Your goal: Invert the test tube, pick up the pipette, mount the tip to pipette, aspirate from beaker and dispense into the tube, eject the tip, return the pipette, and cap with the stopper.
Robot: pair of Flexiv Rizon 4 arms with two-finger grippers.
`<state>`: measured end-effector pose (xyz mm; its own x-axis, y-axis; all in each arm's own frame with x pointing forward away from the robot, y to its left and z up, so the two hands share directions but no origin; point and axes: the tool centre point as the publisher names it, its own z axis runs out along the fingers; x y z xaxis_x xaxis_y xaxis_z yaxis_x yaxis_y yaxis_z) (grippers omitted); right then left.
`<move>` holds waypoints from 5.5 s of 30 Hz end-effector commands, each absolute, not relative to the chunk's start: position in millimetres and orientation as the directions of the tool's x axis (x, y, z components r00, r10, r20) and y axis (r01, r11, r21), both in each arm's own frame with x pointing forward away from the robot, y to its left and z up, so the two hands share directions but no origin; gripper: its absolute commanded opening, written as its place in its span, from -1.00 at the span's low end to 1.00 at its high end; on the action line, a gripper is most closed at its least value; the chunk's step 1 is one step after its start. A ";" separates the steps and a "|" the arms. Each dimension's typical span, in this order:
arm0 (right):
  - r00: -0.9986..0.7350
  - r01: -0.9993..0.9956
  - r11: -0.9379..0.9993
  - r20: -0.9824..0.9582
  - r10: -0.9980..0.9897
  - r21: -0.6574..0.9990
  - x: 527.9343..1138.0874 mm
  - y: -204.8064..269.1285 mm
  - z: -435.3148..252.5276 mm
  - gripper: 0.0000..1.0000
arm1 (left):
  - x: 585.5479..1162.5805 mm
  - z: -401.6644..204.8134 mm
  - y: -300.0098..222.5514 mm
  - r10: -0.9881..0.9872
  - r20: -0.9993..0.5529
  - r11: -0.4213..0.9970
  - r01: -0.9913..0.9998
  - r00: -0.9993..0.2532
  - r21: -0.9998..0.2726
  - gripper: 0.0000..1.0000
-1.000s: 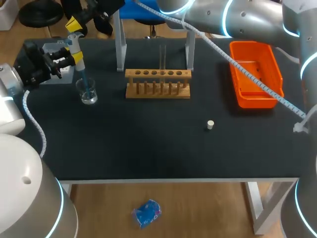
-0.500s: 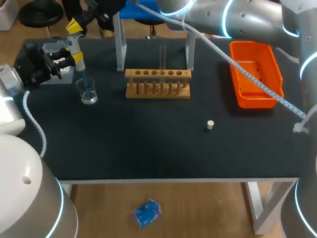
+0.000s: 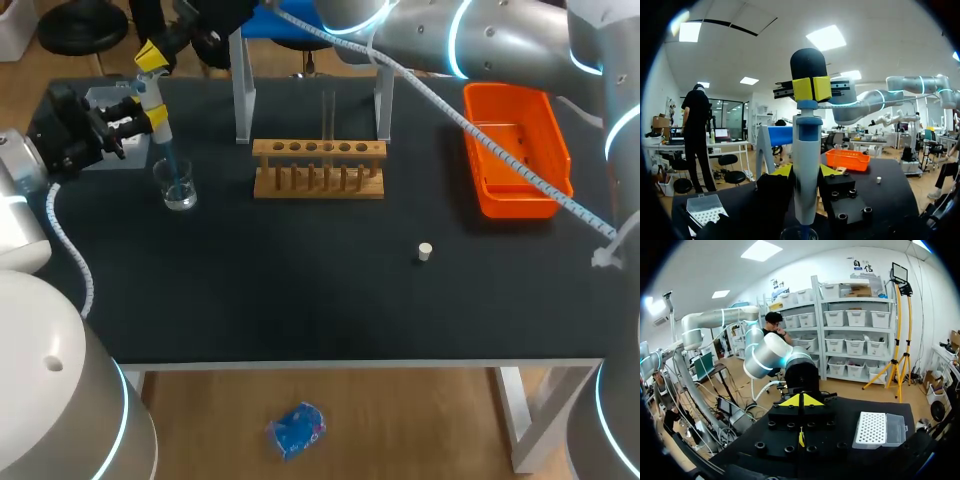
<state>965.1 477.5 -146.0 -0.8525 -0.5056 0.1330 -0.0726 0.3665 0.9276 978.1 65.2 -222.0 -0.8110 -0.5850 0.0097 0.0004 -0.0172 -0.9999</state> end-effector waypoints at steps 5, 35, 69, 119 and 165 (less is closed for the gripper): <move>-0.849 -0.067 0.367 0.140 -0.510 0.928 965.7 477.9 -154.1 -1.00 | 979.0 -218.7 65.9 -0.585 0.009 -0.020 0.004 -0.811 -1.000 -1.00; -0.855 -0.076 0.362 0.126 -0.503 0.929 966.1 477.9 -146.2 -1.00 | 979.0 -218.7 65.9 -0.585 0.009 -0.020 0.004 -0.811 -1.000 -1.00; -0.858 -0.163 0.348 0.041 -0.512 0.923 969.4 478.5 -104.9 -1.00 | 979.0 -218.7 65.9 -0.585 0.009 -0.020 0.004 -0.811 -1.000 -1.00; -0.984 -0.165 0.389 -0.125 -0.125 0.906 918.3 308.8 -103.4 1.00 | 979.0 -218.7 65.9 -0.585 0.009 -0.020 0.004 -0.811 -1.000 -1.00; -0.997 -0.061 0.513 -0.074 0.004 0.856 976.2 139.0 -184.6 1.00 | 979.0 -218.7 65.9 -0.585 0.009 -0.020 0.004 -0.811 -1.000 -1.00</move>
